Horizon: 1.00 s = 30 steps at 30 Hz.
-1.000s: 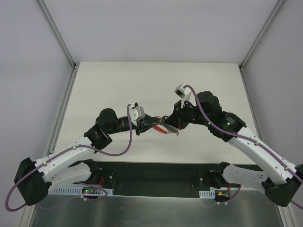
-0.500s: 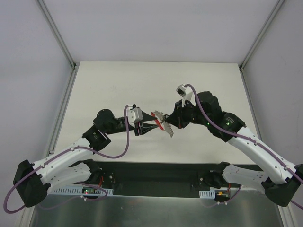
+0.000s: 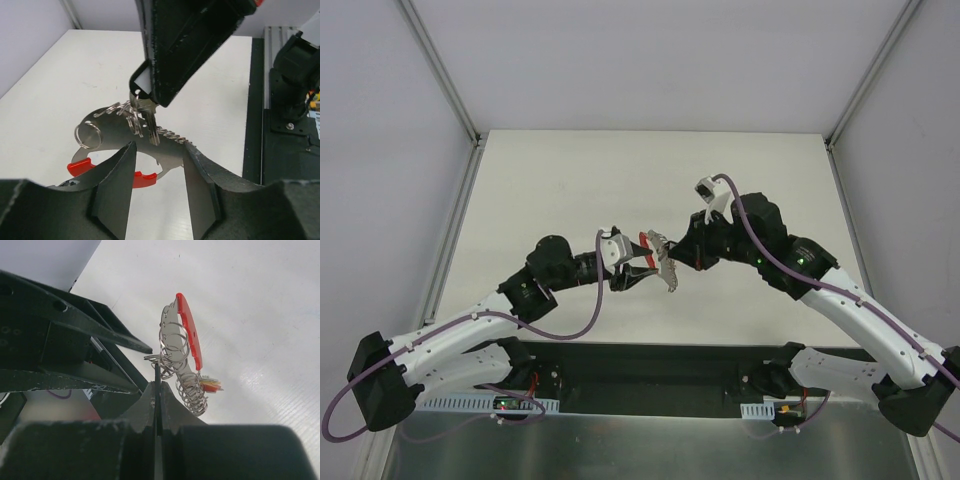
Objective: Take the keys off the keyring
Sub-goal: Adjust the key on the keyring.
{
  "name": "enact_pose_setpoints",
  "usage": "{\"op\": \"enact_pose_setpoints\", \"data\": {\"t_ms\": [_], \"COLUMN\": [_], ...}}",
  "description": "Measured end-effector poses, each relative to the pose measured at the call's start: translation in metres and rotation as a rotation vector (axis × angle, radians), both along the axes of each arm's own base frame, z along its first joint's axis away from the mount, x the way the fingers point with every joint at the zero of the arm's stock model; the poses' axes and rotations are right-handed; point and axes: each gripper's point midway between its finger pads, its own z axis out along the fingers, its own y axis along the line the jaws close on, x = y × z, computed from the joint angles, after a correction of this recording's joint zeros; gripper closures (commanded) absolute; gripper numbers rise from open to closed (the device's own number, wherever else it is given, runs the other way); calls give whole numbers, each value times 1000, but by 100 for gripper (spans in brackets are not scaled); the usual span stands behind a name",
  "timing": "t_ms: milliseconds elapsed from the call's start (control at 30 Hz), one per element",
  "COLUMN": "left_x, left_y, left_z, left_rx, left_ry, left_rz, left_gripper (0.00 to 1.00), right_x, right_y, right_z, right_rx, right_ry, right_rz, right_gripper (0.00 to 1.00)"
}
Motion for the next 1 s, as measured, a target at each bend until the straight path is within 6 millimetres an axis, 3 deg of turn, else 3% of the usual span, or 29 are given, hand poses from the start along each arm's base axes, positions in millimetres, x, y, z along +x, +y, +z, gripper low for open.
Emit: {"op": "enact_pose_setpoints", "data": {"t_ms": [167, 367, 533, 667, 867, 1000], "left_x": [16, 20, 17, 17, 12, 9], "left_y": [5, 8, 22, 37, 36, 37], "left_z": [4, -8, -4, 8, 2, 13], "left_rx": [-40, -29, -47, -80, 1, 32], "left_ry": [5, 20, 27, 16, 37, 15], "left_rz": [100, 135, 154, 176, 114, 64], "left_gripper": [53, 53, 36, 29, 28, 30], "right_x": [1, 2, -5, -13, -27, -38], "right_y": [3, 7, 6, 6, 10, 10], "right_z": [4, 11, 20, 27, 44, 54], "right_rx": [26, 60, 86, 103, 131, 148], "right_ry": [7, 8, -6, -27, -63, -83], "right_rz": [-11, -12, 15, 64, 164, 226], "right_gripper": [99, 99, 99, 99, 99, 99]}}
